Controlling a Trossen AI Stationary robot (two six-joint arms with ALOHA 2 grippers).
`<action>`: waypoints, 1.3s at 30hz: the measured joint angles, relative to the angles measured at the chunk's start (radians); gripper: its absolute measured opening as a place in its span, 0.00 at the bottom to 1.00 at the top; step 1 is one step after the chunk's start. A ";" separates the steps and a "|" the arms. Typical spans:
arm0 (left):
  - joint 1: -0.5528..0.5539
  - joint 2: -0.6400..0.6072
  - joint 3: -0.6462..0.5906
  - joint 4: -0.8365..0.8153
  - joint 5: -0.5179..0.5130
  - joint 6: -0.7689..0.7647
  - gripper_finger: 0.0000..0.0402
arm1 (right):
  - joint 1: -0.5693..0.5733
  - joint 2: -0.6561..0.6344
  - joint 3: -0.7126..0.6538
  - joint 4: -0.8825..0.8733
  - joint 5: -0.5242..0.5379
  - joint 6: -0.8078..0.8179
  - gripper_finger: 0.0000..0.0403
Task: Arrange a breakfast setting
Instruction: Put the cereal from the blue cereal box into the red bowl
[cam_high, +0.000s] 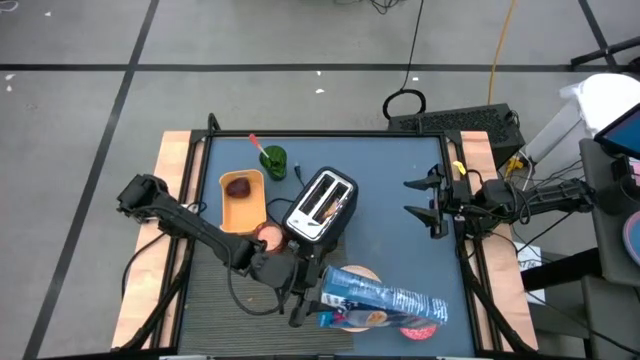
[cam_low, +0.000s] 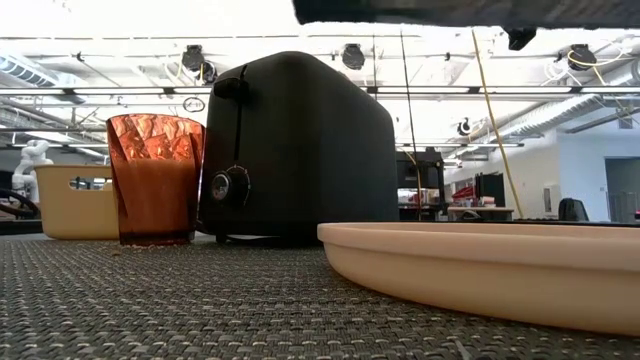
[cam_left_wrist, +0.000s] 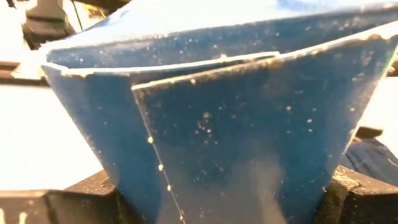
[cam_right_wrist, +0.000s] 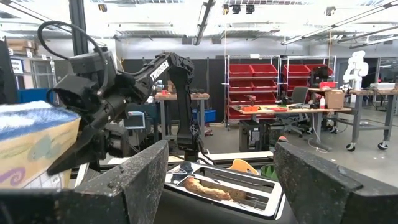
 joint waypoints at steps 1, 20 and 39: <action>0.001 -0.003 0.000 0.011 -0.003 0.008 0.72 | 0.000 0.000 0.000 0.000 0.000 0.000 0.69; 0.009 -0.001 -0.002 -0.021 0.017 -0.027 0.72 | 0.000 0.000 0.000 -0.001 0.000 0.000 0.69; 0.020 -0.005 0.001 -0.014 0.023 -0.052 0.72 | 0.000 0.000 0.000 -0.008 0.000 0.000 0.69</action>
